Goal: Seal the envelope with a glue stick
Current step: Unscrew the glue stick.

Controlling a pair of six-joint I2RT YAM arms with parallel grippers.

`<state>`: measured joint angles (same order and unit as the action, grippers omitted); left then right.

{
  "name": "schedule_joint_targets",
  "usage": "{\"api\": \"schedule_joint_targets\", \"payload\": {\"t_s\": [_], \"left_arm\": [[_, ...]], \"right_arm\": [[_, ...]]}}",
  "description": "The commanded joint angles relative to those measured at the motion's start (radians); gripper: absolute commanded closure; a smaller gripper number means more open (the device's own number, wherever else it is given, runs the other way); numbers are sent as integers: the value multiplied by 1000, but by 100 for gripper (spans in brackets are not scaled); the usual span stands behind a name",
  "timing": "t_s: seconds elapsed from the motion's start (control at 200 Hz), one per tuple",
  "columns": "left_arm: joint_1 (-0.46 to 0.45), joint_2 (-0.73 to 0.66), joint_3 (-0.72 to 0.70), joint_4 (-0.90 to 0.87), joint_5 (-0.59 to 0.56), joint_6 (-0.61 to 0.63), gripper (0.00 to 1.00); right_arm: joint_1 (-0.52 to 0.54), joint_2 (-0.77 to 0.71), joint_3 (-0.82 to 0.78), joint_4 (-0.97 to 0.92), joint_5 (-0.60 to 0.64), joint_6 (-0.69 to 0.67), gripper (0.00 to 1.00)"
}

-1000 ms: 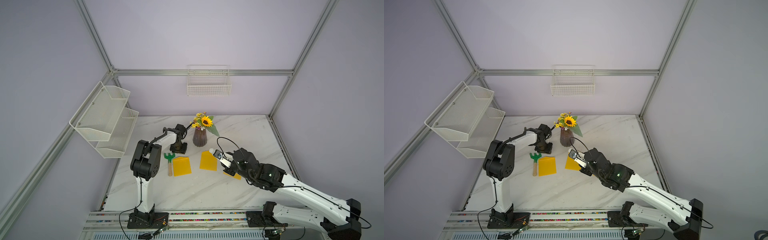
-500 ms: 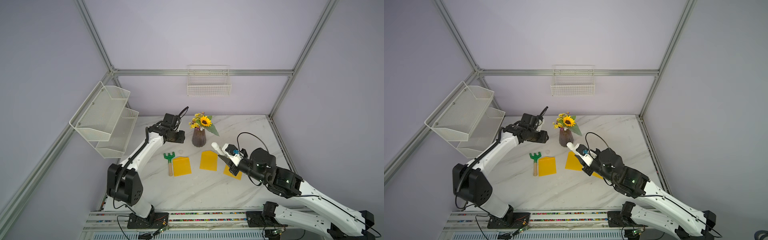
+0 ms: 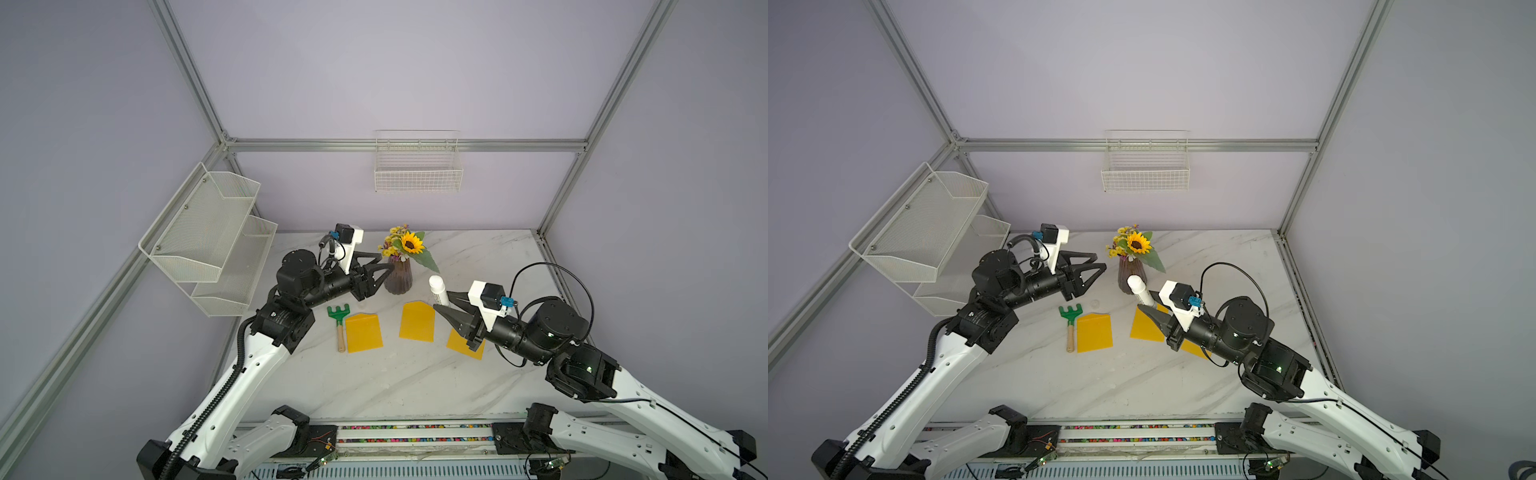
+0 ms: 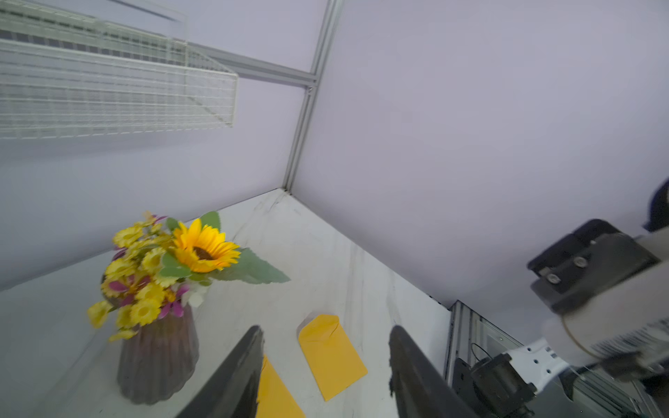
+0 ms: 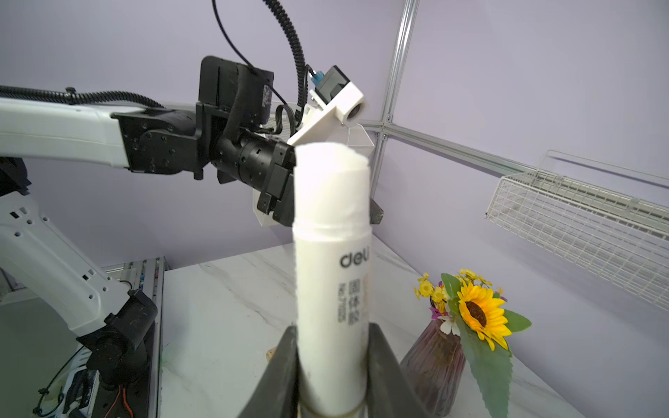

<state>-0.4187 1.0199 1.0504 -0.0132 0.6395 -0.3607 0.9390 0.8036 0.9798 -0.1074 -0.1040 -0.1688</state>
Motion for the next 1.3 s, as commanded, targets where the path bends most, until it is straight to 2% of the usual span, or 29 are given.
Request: {"api": "schedule_joint_targets", "payload": {"t_s": [0.0, 0.085, 0.165, 0.495, 0.835, 1.295], "left_arm": [[-15, -59, -64, 406, 185, -102, 44], [-31, -85, -98, 561, 209, -154, 43], [-52, -90, -92, 619, 224, -174, 42], [-174, -14, 10, 582, 271, -121, 41], [-238, 41, 51, 510, 238, -52, 41], [-275, 103, 98, 456, 256, -11, 59]], "right_arm": [[7, 3, 9, 104, -65, 32, 100], [8, 10, 21, 124, -74, 47, 100], [8, 20, 33, 127, -81, 53, 100], [7, 70, 61, 158, -119, 98, 100], [8, 92, 71, 187, -148, 125, 100], [8, 98, 78, 190, -129, 137, 100]]}}
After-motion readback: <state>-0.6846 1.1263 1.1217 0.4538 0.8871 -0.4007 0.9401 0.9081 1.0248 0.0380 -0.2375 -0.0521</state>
